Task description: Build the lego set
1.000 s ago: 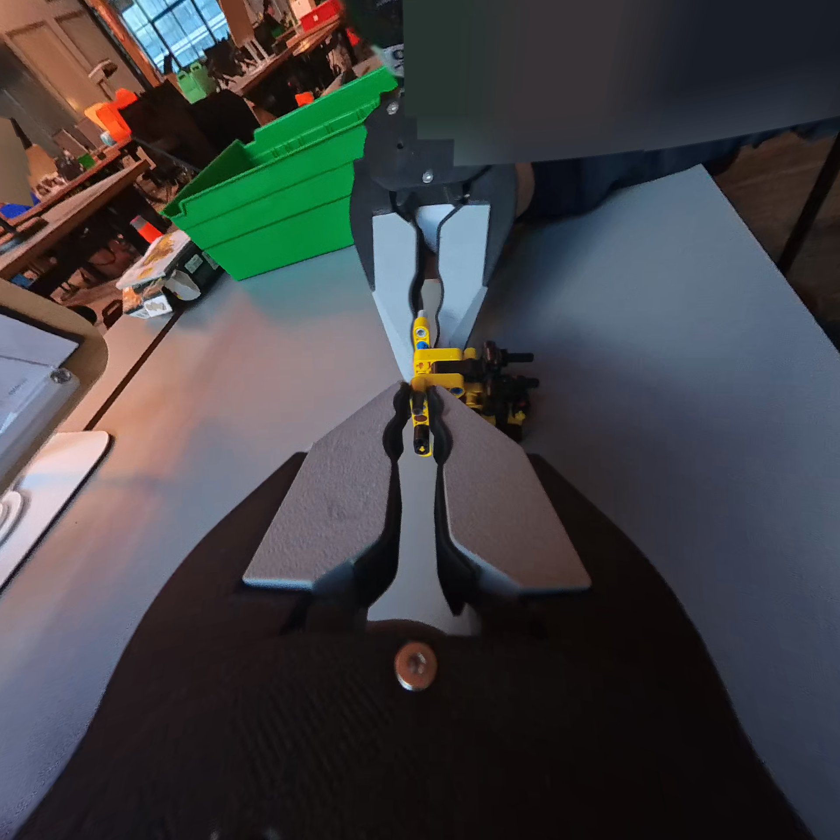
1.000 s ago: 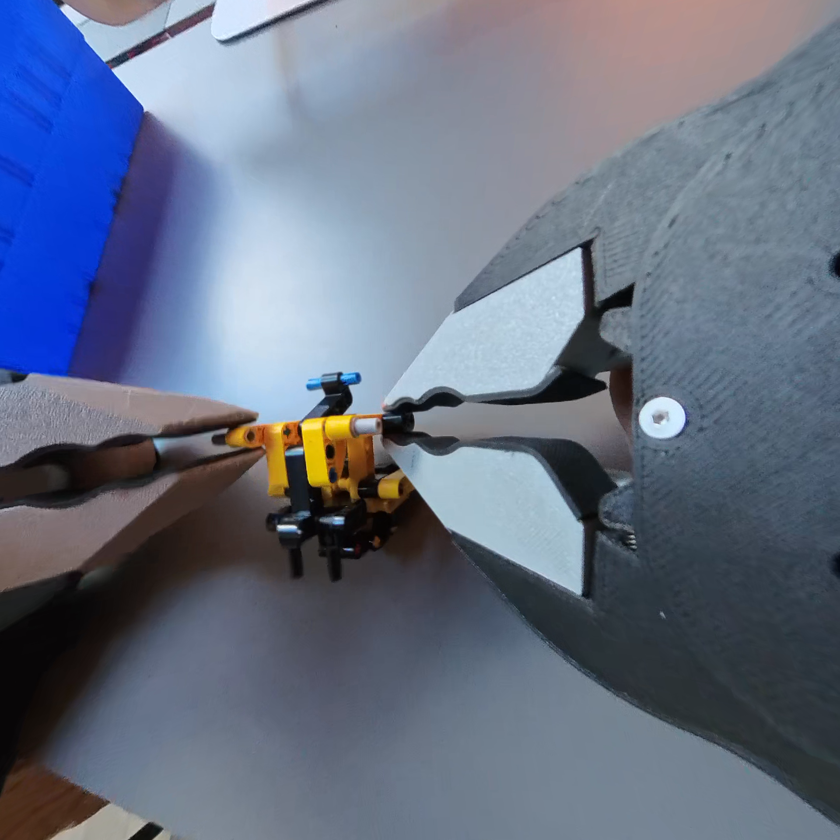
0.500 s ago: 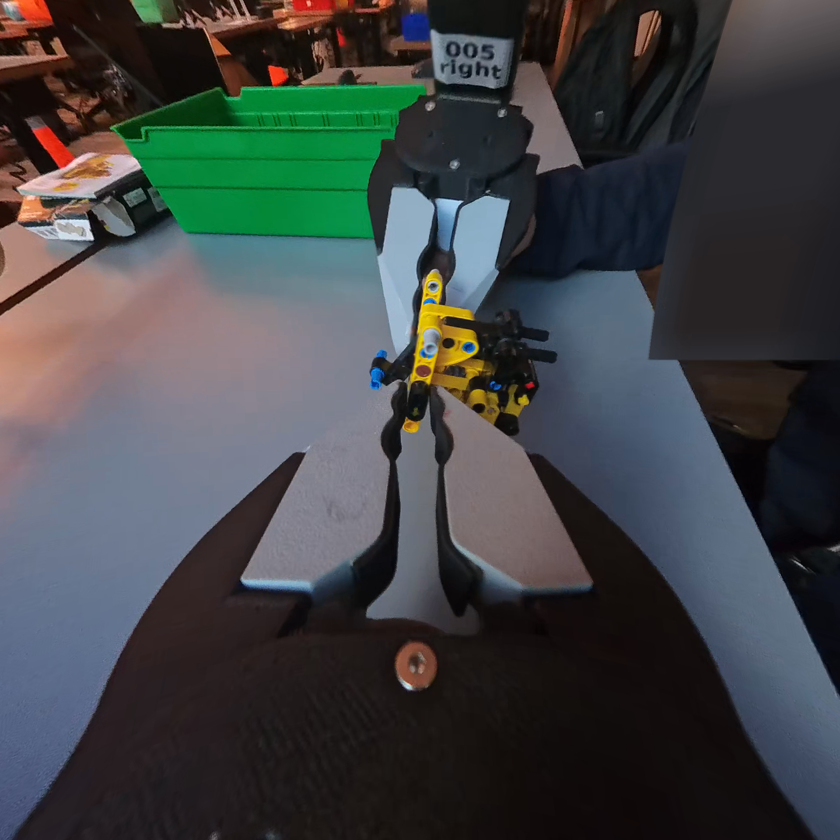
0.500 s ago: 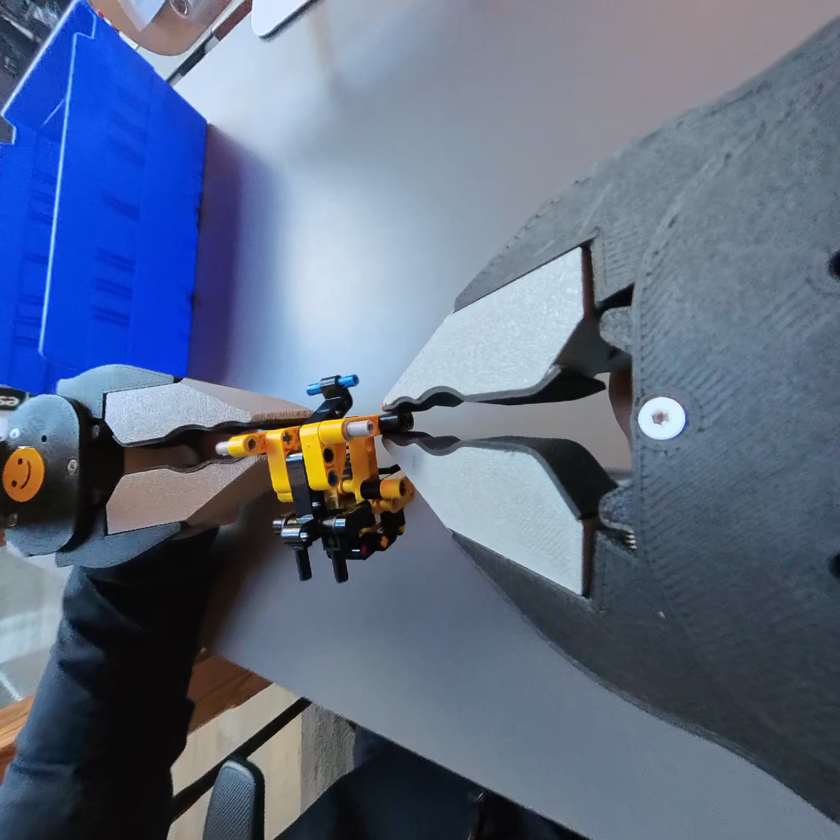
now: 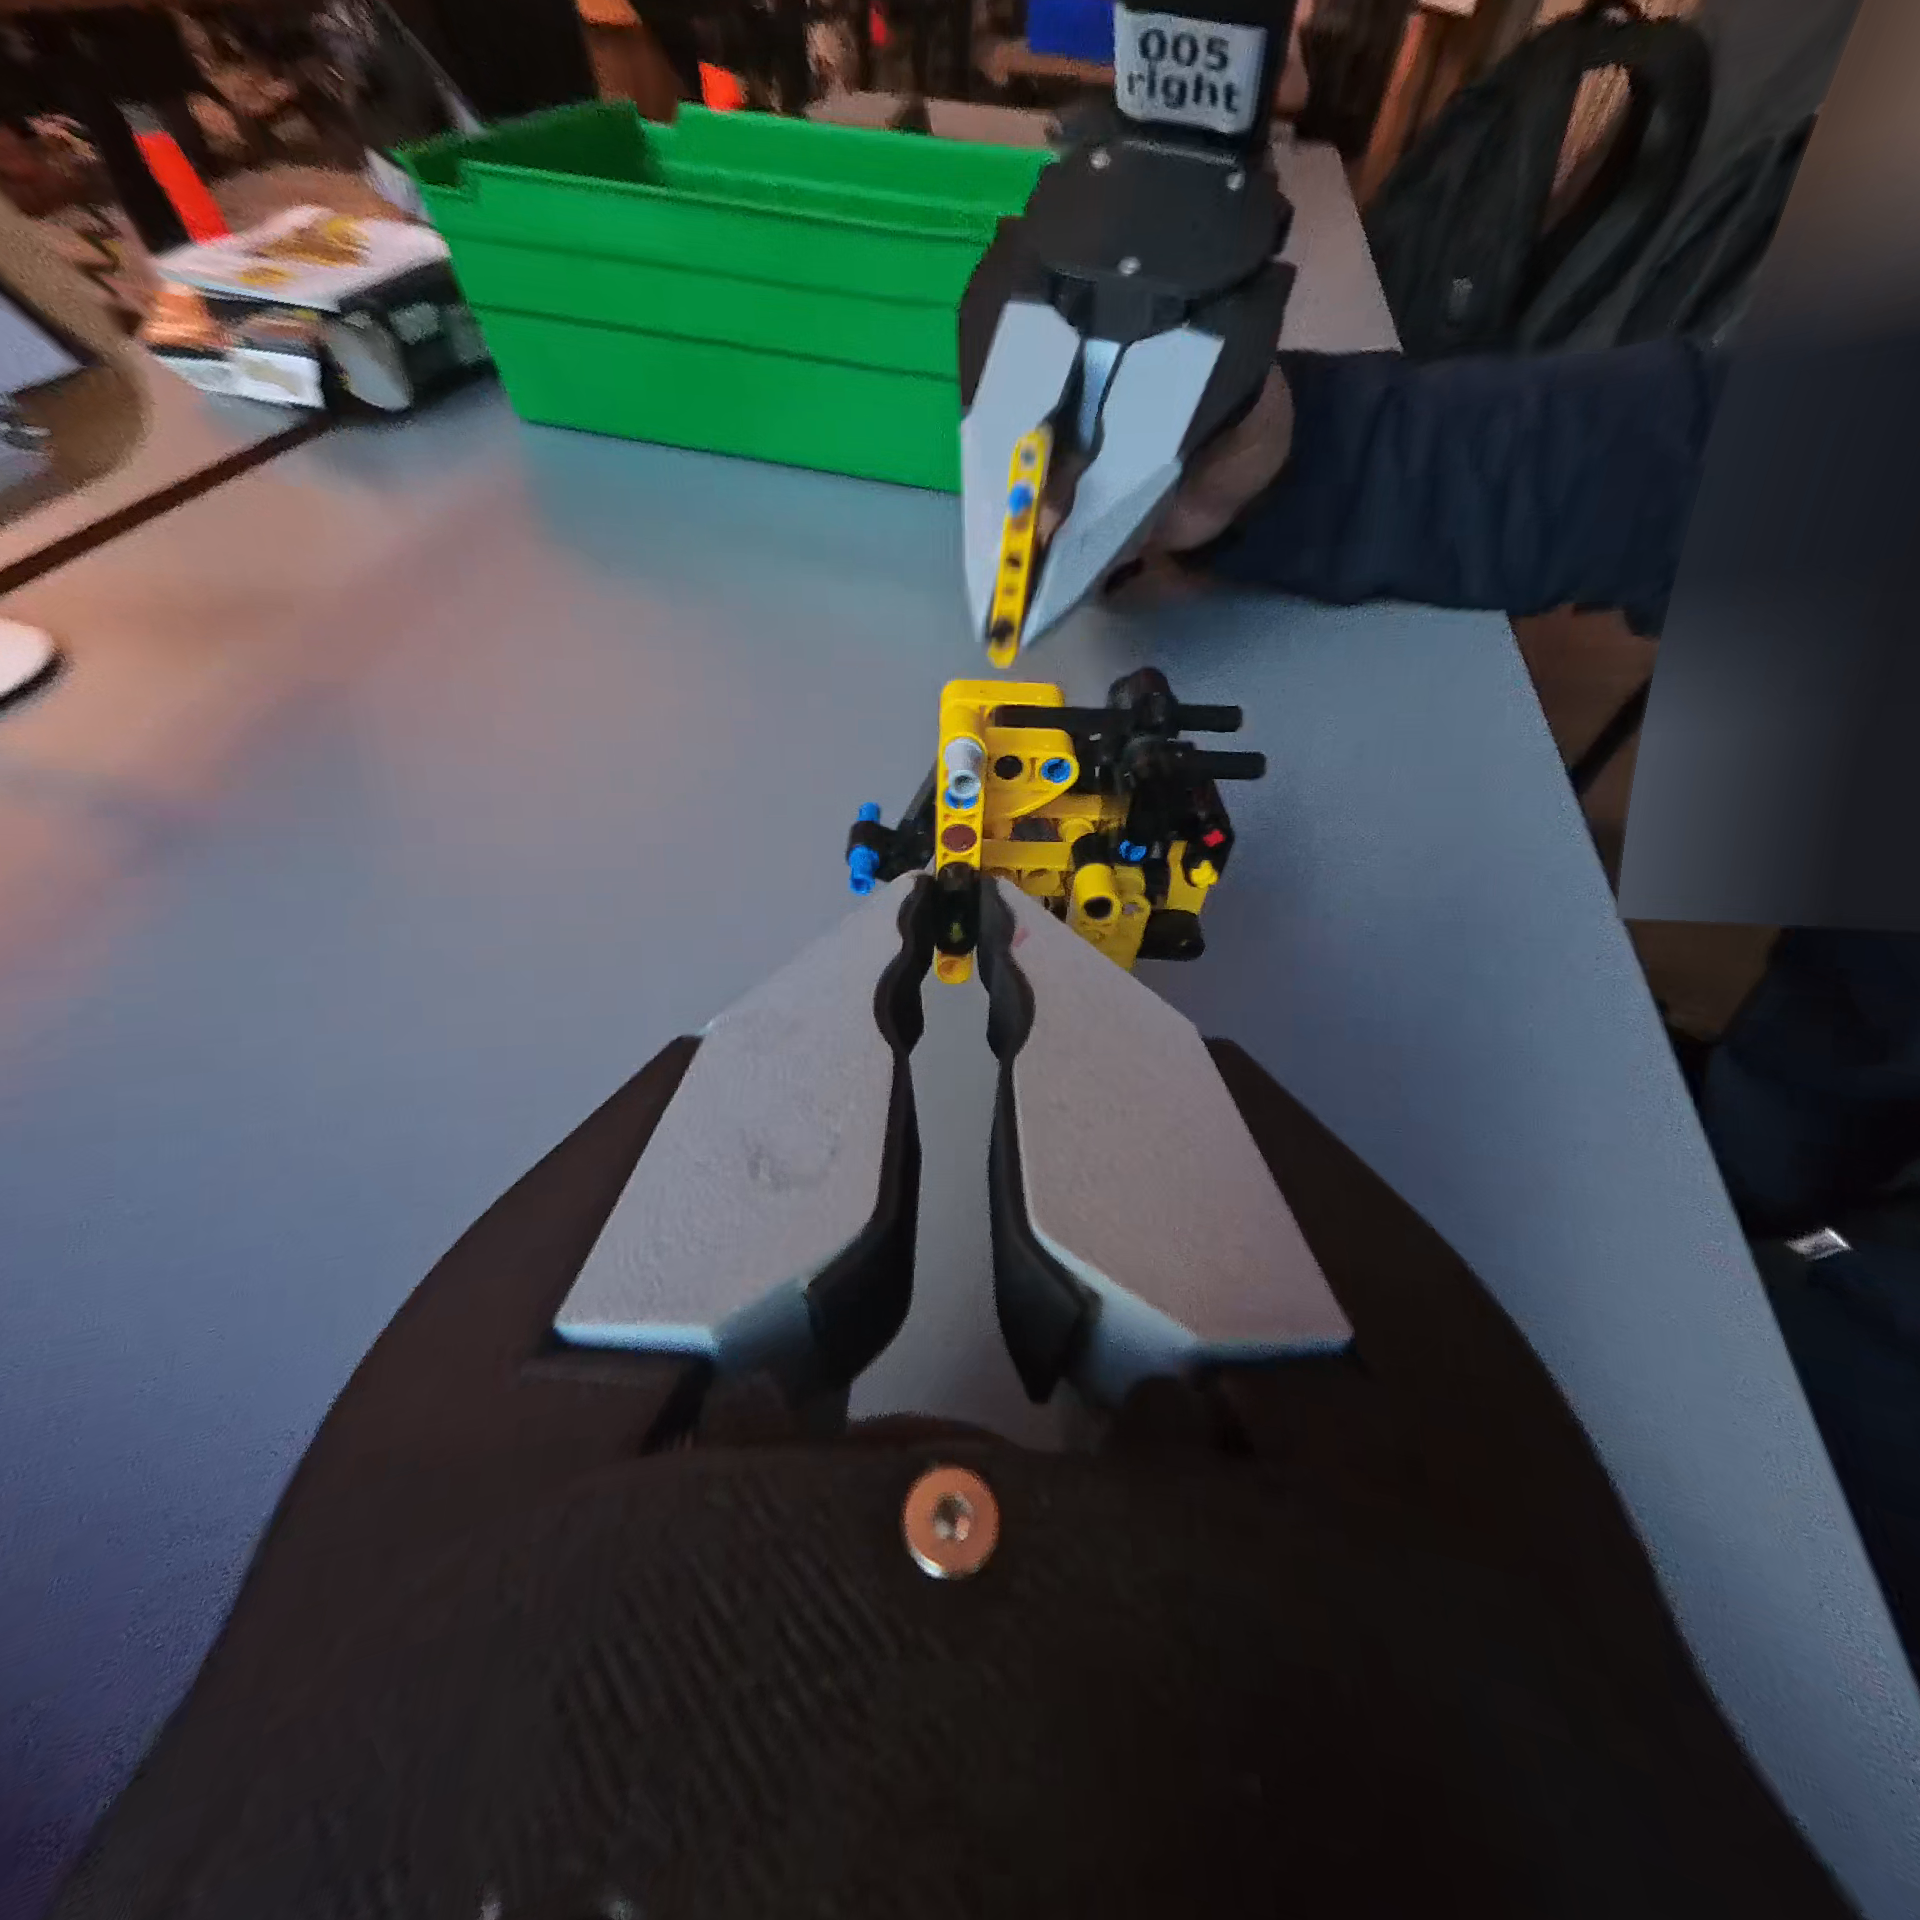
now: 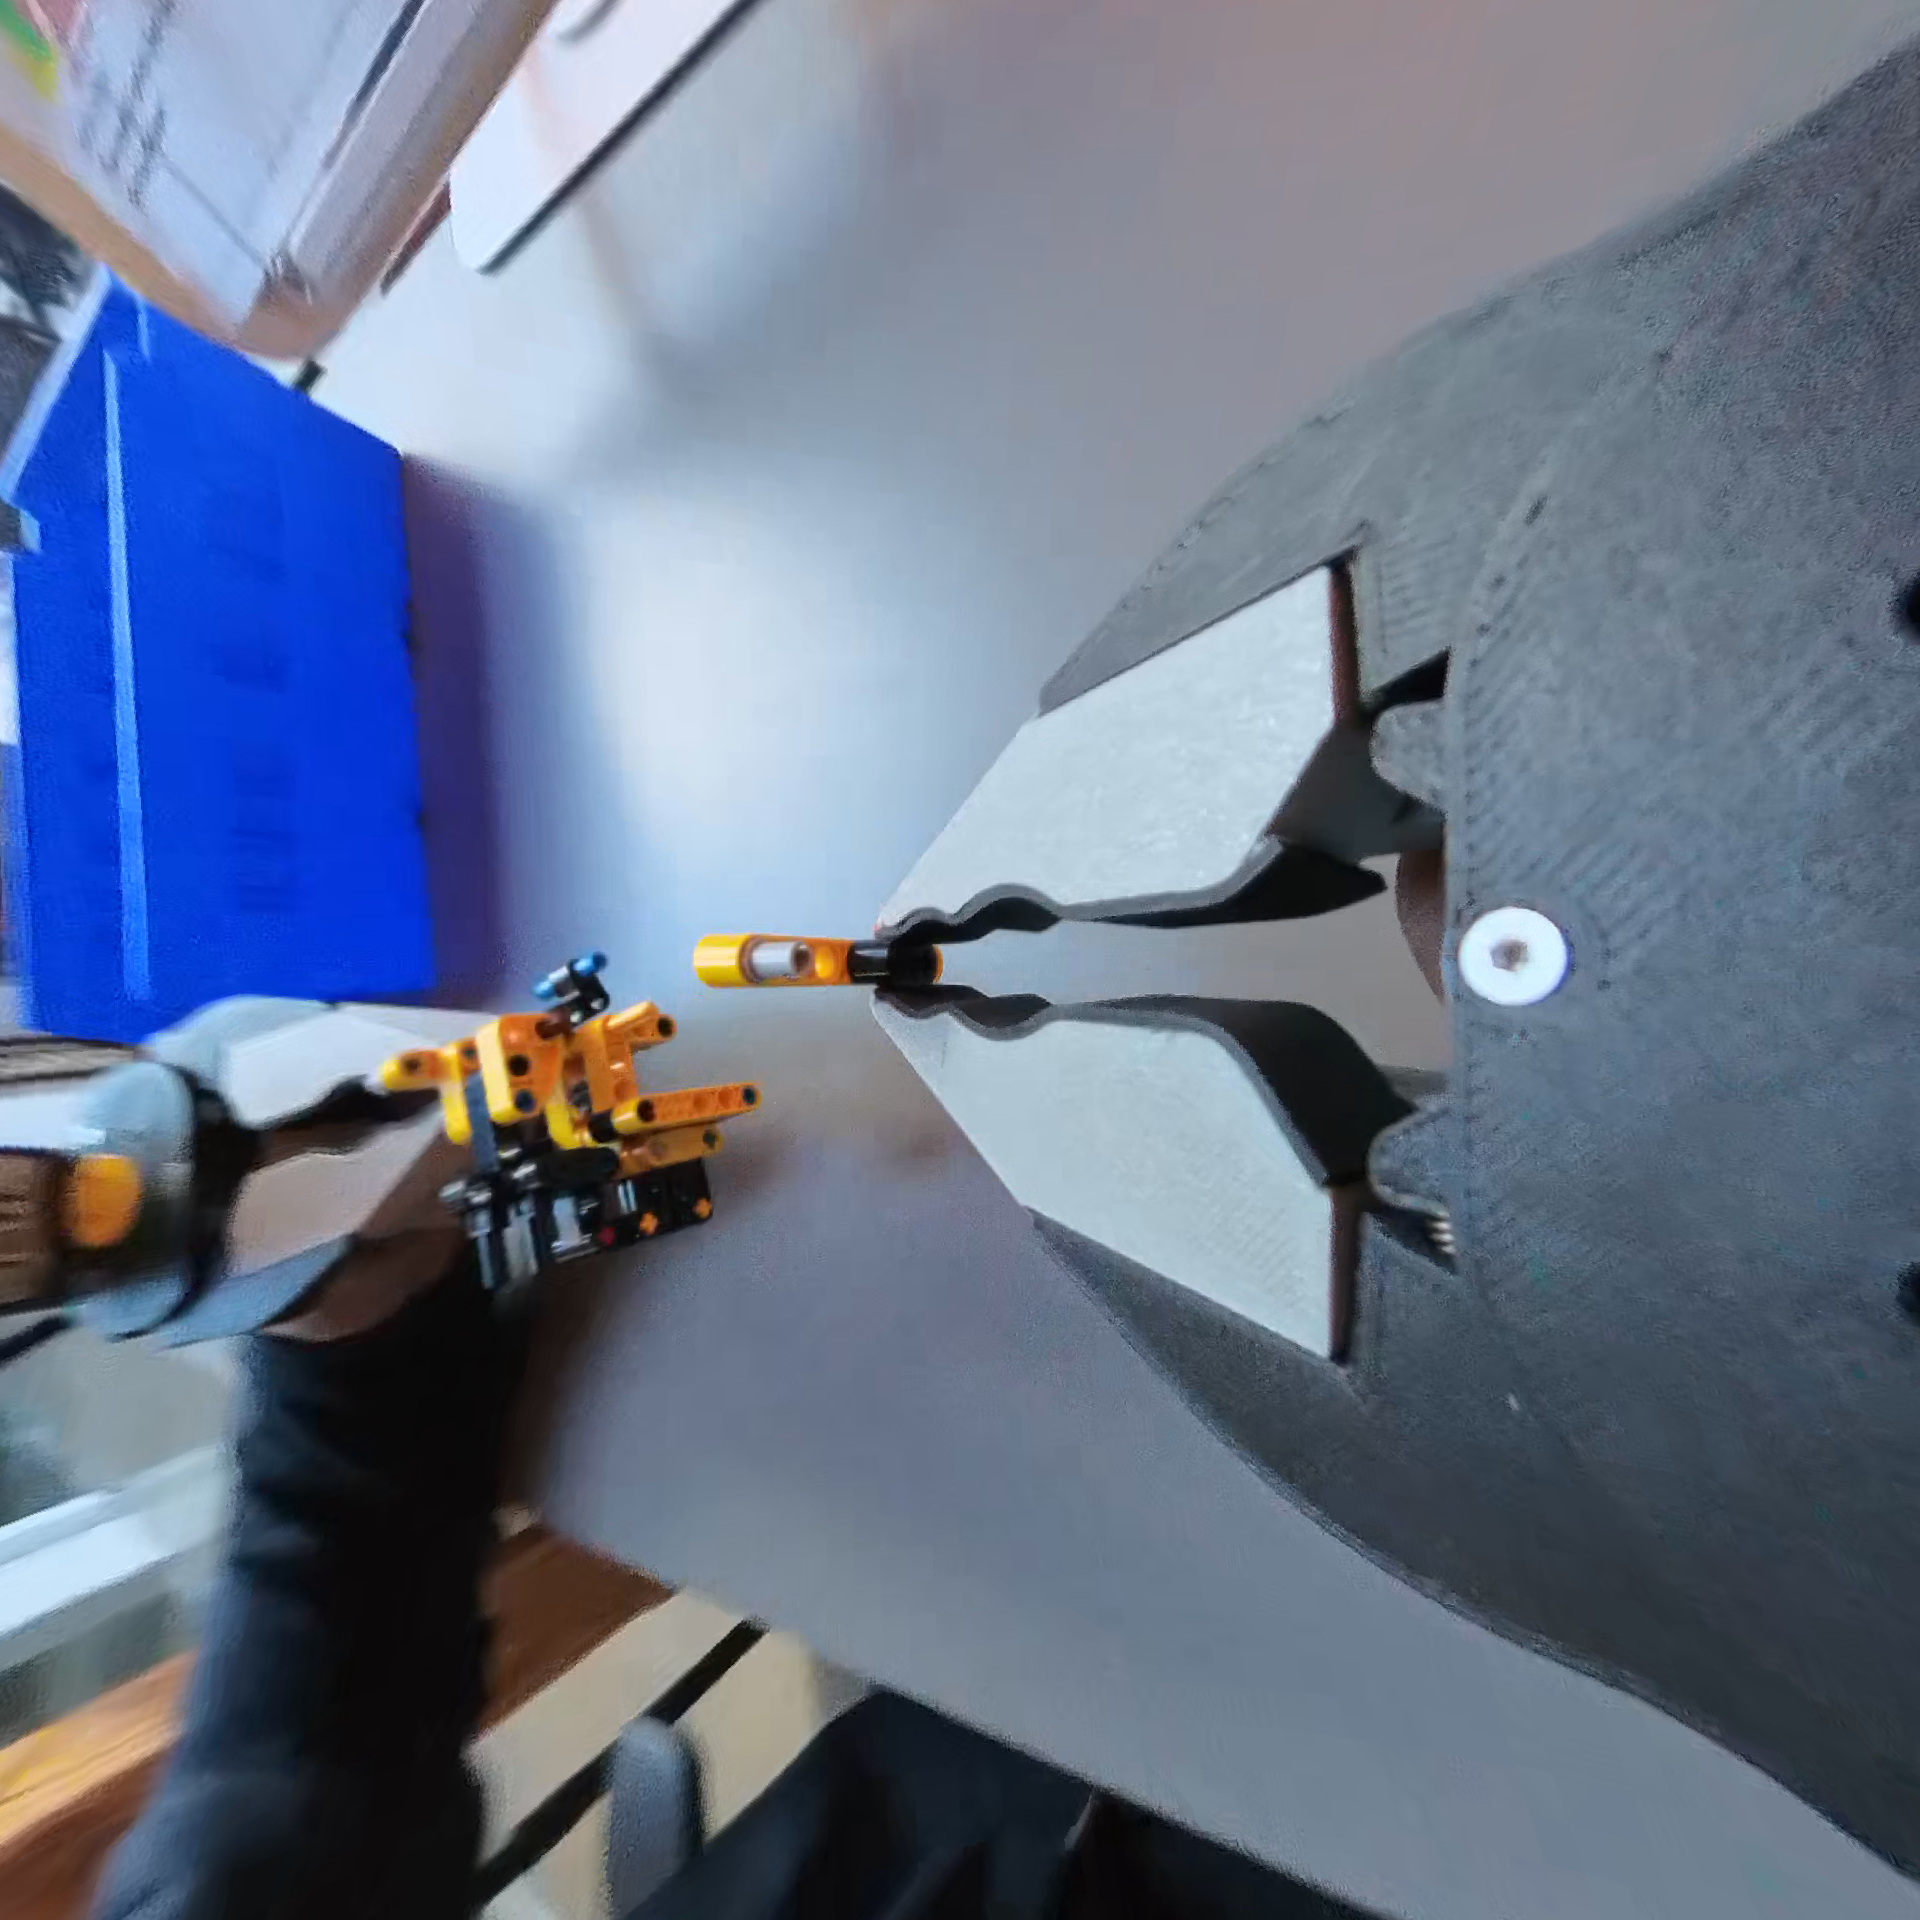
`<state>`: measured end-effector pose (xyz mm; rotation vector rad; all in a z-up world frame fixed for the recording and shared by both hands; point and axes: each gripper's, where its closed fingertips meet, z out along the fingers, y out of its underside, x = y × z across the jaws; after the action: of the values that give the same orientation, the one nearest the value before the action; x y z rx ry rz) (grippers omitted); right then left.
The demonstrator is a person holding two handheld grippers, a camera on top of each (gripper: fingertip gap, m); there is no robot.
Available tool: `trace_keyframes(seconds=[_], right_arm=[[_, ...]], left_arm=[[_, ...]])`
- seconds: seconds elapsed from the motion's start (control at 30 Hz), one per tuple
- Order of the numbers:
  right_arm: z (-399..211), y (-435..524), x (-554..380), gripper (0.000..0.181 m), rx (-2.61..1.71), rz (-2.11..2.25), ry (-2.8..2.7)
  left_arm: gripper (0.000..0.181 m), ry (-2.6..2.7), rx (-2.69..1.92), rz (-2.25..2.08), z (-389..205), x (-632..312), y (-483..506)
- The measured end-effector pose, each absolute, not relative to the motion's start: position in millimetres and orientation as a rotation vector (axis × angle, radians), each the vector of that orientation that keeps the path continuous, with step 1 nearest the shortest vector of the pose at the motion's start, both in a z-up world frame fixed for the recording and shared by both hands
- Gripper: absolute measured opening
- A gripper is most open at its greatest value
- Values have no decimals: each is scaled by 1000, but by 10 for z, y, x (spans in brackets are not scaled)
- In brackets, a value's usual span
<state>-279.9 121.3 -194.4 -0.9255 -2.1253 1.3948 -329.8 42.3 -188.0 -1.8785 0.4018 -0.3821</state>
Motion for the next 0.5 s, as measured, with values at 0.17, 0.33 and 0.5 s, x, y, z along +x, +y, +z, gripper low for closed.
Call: trace_keyframes(seconds=[0.17,0.33,0.5], right_arm=[[-1855,1300,-2760,5,-942,1471,-2104],[-1990,1289,-2808,16,-1059,1533,-2144],[-2073,1348,-2882,13,-1039,1369,-2136]], left_arm=[[4,359,-1858,-434,-1840,-3386,428],[10,374,-1963,-361,-2000,-3350,517],[25,350,-1955,-380,-1981,-3339,517]])
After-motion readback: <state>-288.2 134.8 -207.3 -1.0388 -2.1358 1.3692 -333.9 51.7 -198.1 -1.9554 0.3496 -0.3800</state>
